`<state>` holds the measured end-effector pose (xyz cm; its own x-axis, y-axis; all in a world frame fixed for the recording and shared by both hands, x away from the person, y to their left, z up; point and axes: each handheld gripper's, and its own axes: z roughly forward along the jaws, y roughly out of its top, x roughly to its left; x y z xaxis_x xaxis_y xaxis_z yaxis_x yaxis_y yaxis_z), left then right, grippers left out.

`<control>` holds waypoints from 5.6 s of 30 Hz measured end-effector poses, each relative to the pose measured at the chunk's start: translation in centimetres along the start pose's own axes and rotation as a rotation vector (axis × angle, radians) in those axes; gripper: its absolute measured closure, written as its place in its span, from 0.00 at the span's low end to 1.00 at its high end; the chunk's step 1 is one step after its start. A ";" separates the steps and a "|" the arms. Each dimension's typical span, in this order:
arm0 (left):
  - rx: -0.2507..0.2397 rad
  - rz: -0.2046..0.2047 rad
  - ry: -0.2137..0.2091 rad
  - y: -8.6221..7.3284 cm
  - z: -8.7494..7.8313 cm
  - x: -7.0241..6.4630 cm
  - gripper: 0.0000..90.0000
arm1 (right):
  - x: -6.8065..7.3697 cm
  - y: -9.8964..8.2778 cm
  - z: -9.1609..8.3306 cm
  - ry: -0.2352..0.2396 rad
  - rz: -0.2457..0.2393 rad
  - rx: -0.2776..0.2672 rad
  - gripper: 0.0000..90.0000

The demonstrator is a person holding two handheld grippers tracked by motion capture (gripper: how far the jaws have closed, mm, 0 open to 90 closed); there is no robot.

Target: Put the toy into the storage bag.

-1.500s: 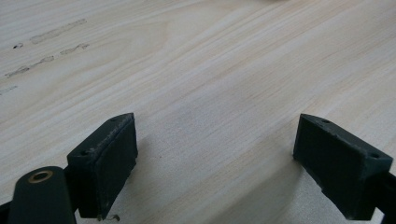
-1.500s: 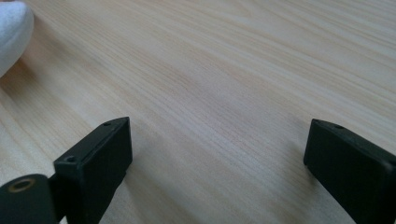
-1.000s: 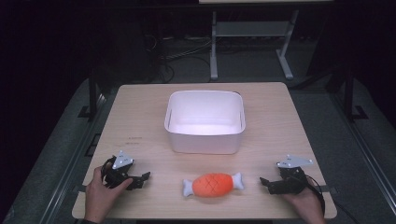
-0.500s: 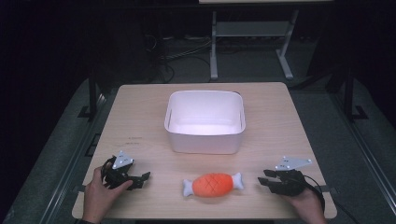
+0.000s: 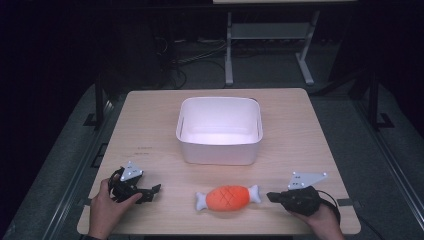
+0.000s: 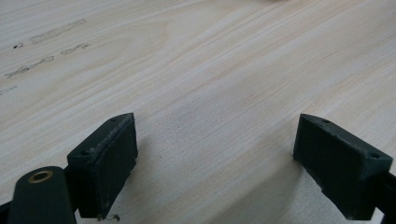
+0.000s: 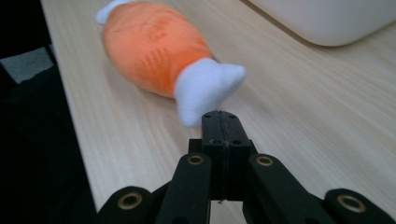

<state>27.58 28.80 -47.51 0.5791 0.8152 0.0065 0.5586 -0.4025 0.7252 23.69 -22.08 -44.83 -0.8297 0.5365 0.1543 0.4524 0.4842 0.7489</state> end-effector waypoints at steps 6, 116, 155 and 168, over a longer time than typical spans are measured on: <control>0.000 -0.001 0.001 0.0 0.0 0.0 0.14 | 1.6 0.7 1.0 0.068 -0.048 0.002 0.99; 0.001 -0.003 0.002 0.0 0.0 0.0 0.14 | 0.7 11.3 10.3 0.005 -0.147 0.049 0.93; 0.000 -0.001 0.002 0.0 0.0 0.0 0.14 | 4.4 7.1 8.3 -0.033 -0.006 0.135 0.02; 0.000 0.000 0.002 0.0 0.0 0.0 0.14 | 4.5 6.5 10.1 -0.023 -0.021 0.182 0.04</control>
<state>27.60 28.80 -47.51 0.5778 0.8161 0.0074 0.5590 -0.4024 0.7250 26.20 -9.52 -45.74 -0.8329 0.5394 0.1238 0.4886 0.6116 0.6223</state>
